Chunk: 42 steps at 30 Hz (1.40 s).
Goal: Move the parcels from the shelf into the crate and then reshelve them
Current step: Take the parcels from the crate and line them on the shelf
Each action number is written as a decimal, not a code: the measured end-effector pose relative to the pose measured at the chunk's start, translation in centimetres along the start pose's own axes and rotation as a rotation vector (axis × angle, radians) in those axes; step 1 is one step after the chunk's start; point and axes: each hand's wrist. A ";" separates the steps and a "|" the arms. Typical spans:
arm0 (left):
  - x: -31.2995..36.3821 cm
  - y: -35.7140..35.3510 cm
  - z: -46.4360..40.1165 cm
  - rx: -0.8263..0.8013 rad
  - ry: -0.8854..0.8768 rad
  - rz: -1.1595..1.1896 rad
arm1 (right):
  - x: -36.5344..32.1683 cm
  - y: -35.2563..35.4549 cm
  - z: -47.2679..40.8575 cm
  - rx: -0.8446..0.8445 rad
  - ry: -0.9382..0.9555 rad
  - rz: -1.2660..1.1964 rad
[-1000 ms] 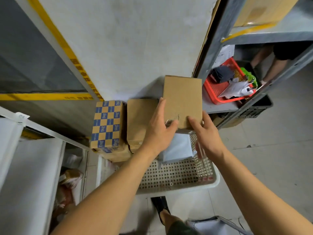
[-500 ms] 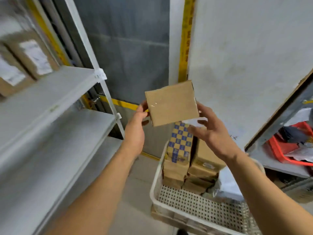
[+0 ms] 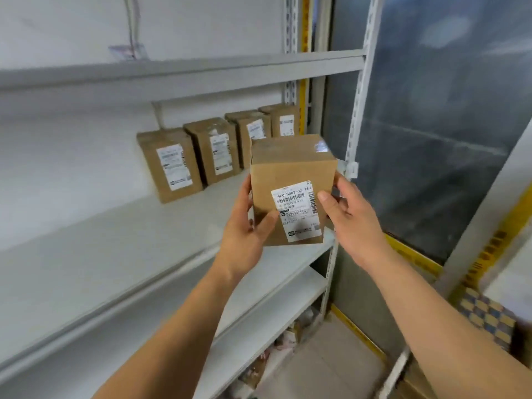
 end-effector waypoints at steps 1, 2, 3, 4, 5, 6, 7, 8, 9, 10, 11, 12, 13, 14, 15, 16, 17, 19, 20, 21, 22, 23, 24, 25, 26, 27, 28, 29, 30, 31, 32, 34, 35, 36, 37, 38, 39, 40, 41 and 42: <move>0.4 2.1 0.2 0.043 -0.022 -0.066 | -1.3 -1.9 -0.6 -0.031 0.039 -0.030; 0.8 4.1 0.5 0.094 -0.040 -0.112 | -2.6 -3.9 -1.2 -0.061 0.073 -0.055; 1.2 6.2 0.8 0.151 -0.057 -0.146 | -4.0 -5.9 -1.7 -0.092 0.102 -0.079; 1.4 8.1 1.1 0.205 -0.069 -0.171 | -5.2 -8.0 -2.2 -0.120 0.128 -0.101; 1.7 10.0 1.5 0.264 -0.075 -0.196 | -6.1 -10.1 -2.8 -0.144 0.149 -0.120; 2.1 11.8 1.8 0.325 -0.073 -0.218 | -7.1 -12.4 -3.5 -0.165 0.169 -0.129; 2.3 13.6 2.1 0.386 -0.068 -0.247 | -7.9 -14.7 -4.2 -0.196 0.190 -0.129; 2.6 15.4 2.4 0.443 -0.063 -0.278 | -8.7 -17.0 -4.8 -0.244 0.208 -0.125; 2.7 17.1 2.6 0.497 -0.057 -0.313 | -9.4 -19.3 -5.5 -0.296 0.214 -0.128; 2.8 18.8 2.7 0.545 -0.049 -0.343 | -10.2 -21.4 -5.9 -0.352 0.220 -0.133; 2.7 20.5 2.8 0.584 -0.036 -0.373 | -10.8 -23.6 -6.5 -0.406 0.228 -0.139; 2.5 22.0 2.7 0.612 -0.023 -0.397 | -11.3 -25.4 -6.9 -0.445 0.231 -0.137; 2.3 23.3 2.7 0.642 -0.012 -0.414 | -11.8 -27.2 -7.4 -0.469 0.229 -0.133; 2.0 24.6 2.6 0.675 0.005 -0.428 | -12.3 -28.8 -7.9 -0.484 0.222 -0.127; 1.7 25.6 2.4 0.705 0.025 -0.440 | -12.6 -30.4 -8.4 -0.495 0.213 -0.128; 1.4 26.7 2.0 0.729 0.043 -0.454 | -13.0 -31.7 -8.9 -0.511 0.204 -0.131; 1.1 27.6 1.5 0.746 0.059 -0.469 | -13.1 -33.0 -9.6 -0.518 0.202 -0.140; 0.5 29.2 0.3 0.764 0.065 -0.493 | -13.2 -35.2 -11.1 -0.517 0.204 -0.160; 0.2 29.9 -0.5 0.767 0.056 -0.499 | -13.1 -36.1 -11.9 -0.520 0.200 -0.170; 0.0 30.3 -1.2 0.766 0.048 -0.496 | -12.9 -37.1 -12.7 -0.524 0.195 -0.177; -0.3 30.8 -2.0 0.762 0.047 -0.486 | -12.8 -37.7 -13.5 -0.519 0.196 -0.180; -0.5 31.2 -2.8 0.755 0.053 -0.478 | -12.7 -38.3 -14.2 -0.506 0.191 -0.171; -0.7 31.6 -3.6 0.752 0.057 -0.477 | -12.5 -39.0 -14.9 -0.492 0.183 -0.158; -0.8 31.9 -4.4 0.756 0.064 -0.479 | -12.3 -39.6 -15.5 -0.487 0.166 -0.145; -1.1 32.3 -5.2 0.762 0.074 -0.478 | -12.3 -40.0 -16.1 -0.485 0.145 -0.138; -1.3 32.6 -6.0 0.760 0.085 -0.474 | -12.3 -40.5 -16.7 -0.475 0.124 -0.130; -1.5 32.9 -6.8 0.752 0.094 -0.473 | -12.3 -40.9 -17.3 -0.460 0.105 -0.107; -1.7 33.2 -7.5 0.744 0.104 -0.484 | -12.4 -41.1 -17.7 -0.442 0.096 -0.080; -1.9 33.4 -8.1 0.736 0.106 -0.493 | -12.5 -41.4 -18.1 -0.420 0.093 -0.057; -2.1 33.6 -8.7 0.732 0.102 -0.501 | -12.6 -41.6 -18.4 -0.399 0.094 -0.048; -2.4 34.0 -9.2 0.729 0.098 -0.507 | -12.6 -41.7 -18.7 -0.379 0.091 -0.041; -2.7 34.7 -10.0 0.713 0.092 -0.516 | -12.7 -42.3 -19.1 -0.348 0.071 -0.012; -2.9 35.1 -10.3 0.704 0.090 -0.513 | -12.8 -42.5 -19.2 -0.337 0.062 0.004; -3.1 35.5 -10.5 0.698 0.090 -0.500 | -13.0 -42.7 -19.2 -0.328 0.057 0.018; -3.2 35.8 -10.6 0.694 0.094 -0.482 | -13.2 -42.8 -19.2 -0.318 0.048 0.031; -3.3 35.9 -10.7 0.697 0.095 -0.465 | -13.4 -43.0 -19.2 -0.314 0.036 0.036; -3.3 36.0 -10.8 0.704 0.096 -0.451 | -13.6 -43.2 -19.2 -0.316 0.021 0.030; -3.4 36.1 -10.8 0.710 0.096 -0.436 | -13.8 -43.5 -19.3 -0.319 0.013 0.015; -3.4 36.1 -10.9 0.714 0.103 -0.426 | -14.0 -43.8 -19.3 -0.323 0.006 0.003; -3.5 36.3 -11.0 0.712 0.109 -0.423 | -14.0 -44.0 -19.3 -0.322 0.003 -0.005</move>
Point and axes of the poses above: each hand's wrist, its own z-axis away from the middle knuckle, its own y-axis out of the back of the hand, x = y × z, and after that the axes turned 15 degrees about z, right-handed
